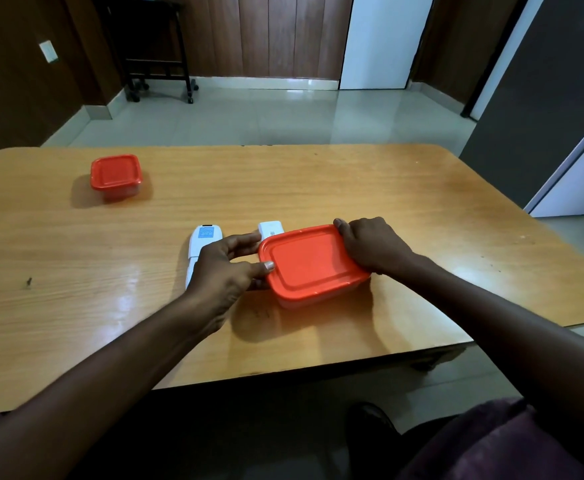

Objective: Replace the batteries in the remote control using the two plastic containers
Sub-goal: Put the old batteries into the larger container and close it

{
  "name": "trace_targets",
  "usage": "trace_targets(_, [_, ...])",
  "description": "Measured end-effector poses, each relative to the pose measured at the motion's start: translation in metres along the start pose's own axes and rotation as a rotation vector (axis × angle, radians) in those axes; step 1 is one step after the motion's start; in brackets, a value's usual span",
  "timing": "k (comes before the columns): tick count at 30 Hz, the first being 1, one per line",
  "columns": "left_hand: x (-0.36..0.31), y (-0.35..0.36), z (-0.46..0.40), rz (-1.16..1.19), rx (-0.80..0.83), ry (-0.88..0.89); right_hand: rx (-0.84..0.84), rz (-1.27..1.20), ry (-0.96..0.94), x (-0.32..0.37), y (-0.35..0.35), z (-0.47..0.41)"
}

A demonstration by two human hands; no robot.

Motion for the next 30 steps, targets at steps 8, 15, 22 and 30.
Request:
trace_targets(8, [-0.002, 0.018, 0.0, -0.066, 0.179, -0.068, 0.02, 0.08, -0.342, 0.021, 0.005, 0.001])
trace_targets(15, [0.004, 0.018, 0.003, -0.077, 0.131, -0.082, 0.029, 0.04, -0.165, 0.014, 0.006, 0.004])
trace_targets(22, [0.003, 0.017, 0.009, -0.13, 0.089, -0.138, 0.082, -0.007, -0.118, 0.013, 0.009, 0.004])
trace_targets(30, [0.005, 0.021, 0.02, -0.165, 0.112, -0.191, -0.113, 0.173, -0.326, 0.025, 0.002, 0.015])
Point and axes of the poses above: each hand's wrist, its own z-axis away from the middle knuckle, its own y-axis out of the palm, x = y × z, the point moved 4 cm from there along -z, towards the middle knuckle, and after that the axes turned 3 degrees about y, right-handed, at the moved point
